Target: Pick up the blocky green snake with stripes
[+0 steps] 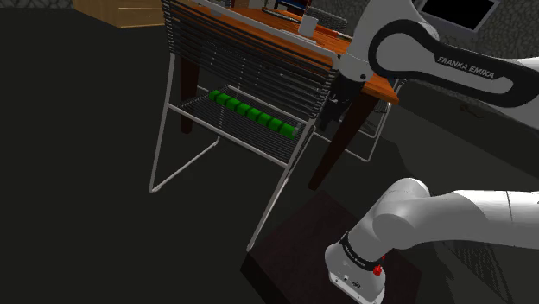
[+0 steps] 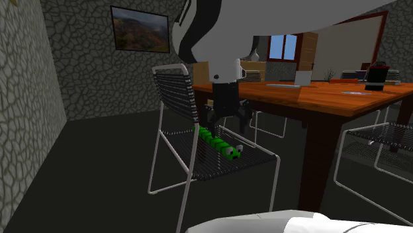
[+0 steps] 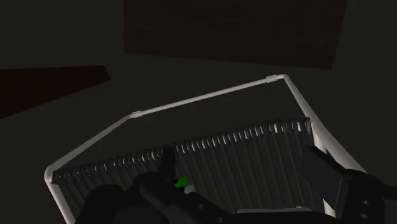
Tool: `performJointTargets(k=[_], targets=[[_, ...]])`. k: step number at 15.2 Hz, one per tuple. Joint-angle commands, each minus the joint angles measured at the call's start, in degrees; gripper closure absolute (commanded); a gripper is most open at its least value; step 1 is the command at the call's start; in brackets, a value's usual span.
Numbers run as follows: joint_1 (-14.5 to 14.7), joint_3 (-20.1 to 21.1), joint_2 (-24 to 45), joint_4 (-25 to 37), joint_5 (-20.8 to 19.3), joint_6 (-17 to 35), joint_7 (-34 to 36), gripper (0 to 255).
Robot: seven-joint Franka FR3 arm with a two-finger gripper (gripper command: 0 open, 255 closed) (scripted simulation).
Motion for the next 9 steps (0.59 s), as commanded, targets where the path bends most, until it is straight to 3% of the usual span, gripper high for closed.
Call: performJointTargets(k=[1,9], targets=[[0.0,0.0,0.0,0.0,0.0,0.0,0.0,0],[1.1,-3.0,18.2,8.0,0.8,10.5,-3.4,0]])
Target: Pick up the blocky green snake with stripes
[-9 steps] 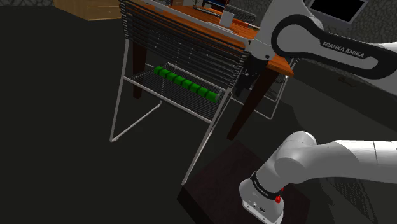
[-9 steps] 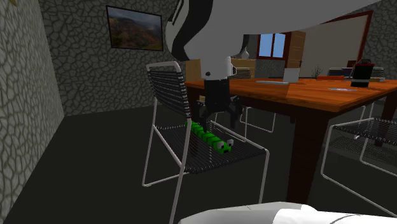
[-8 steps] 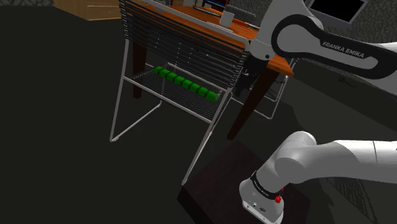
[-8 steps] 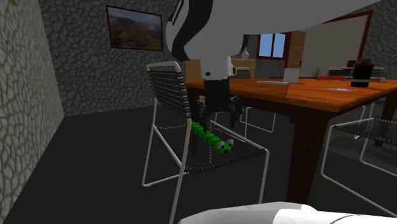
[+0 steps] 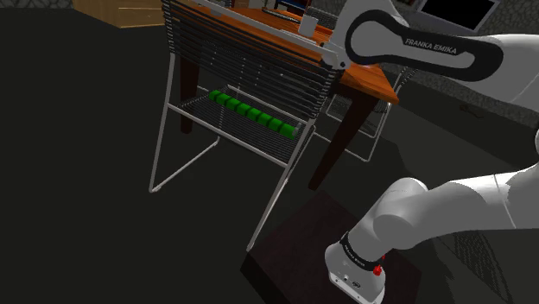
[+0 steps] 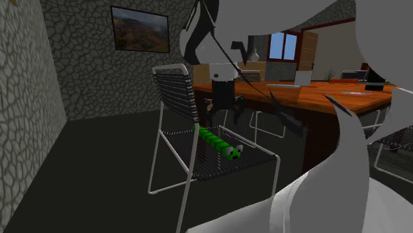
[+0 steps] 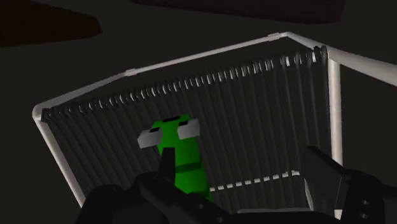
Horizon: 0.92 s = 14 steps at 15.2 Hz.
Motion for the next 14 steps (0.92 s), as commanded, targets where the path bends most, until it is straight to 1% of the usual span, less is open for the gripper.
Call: performJointTargets(k=[1,8,14], targets=[[0.4,-0.9,9.2,2.7,0.2,2.1,-1.4,0],[1.4,-2.8,25.2,14.0,2.9,6.9,-5.3,0],[1.4,-3.3,39.1,26.7,6.2,7.8,-8.9,0]])
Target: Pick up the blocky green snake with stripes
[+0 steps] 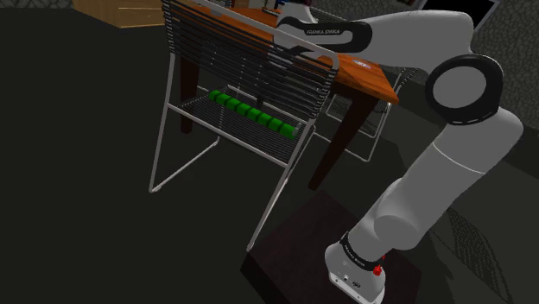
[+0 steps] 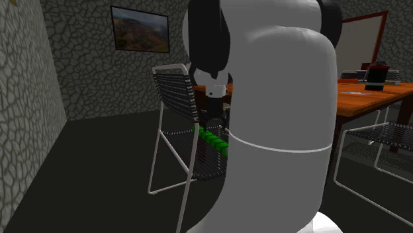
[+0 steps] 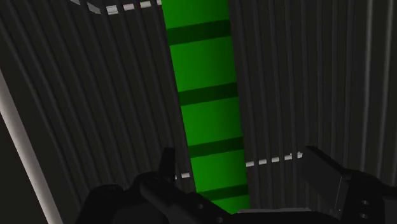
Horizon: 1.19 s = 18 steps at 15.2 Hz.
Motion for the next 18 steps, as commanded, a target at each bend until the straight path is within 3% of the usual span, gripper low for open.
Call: performJointTargets(k=[1,11,12,18], targets=[[-0.2,-0.1,4.9,4.9,1.2,-0.1,-1.3,0],[-0.3,0.0,7.1,1.7,1.6,5.3,-1.8,0],[-0.3,0.0,7.1,1.7,1.6,5.3,-1.8,255],[-0.3,0.0,7.1,1.7,1.6,5.3,-1.8,255]])
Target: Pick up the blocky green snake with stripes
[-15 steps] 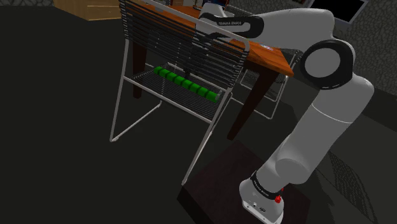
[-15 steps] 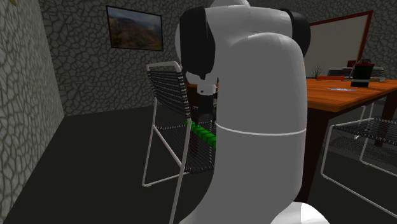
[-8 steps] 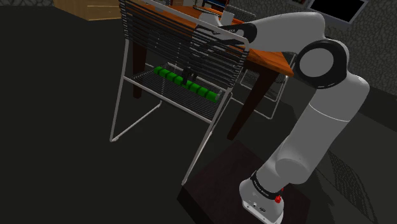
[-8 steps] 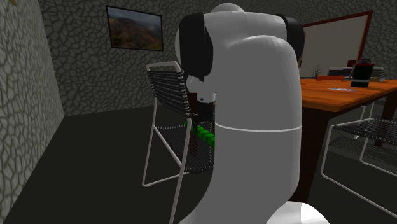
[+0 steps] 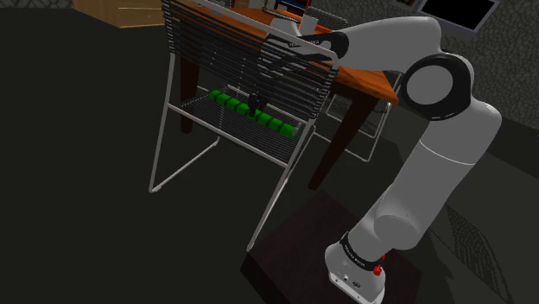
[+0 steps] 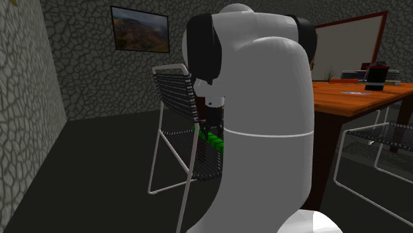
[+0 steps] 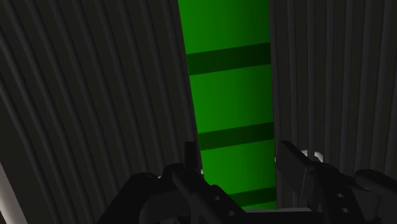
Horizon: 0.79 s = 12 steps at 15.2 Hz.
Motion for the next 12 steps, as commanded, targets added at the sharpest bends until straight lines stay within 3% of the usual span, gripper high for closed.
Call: performJointTargets(k=[1,12], targets=[[0.0,0.0,0.0,0.0,0.0,0.0,0.0,255],[0.0,-0.1,-1.5,5.0,-0.3,-6.5,0.3,255]])
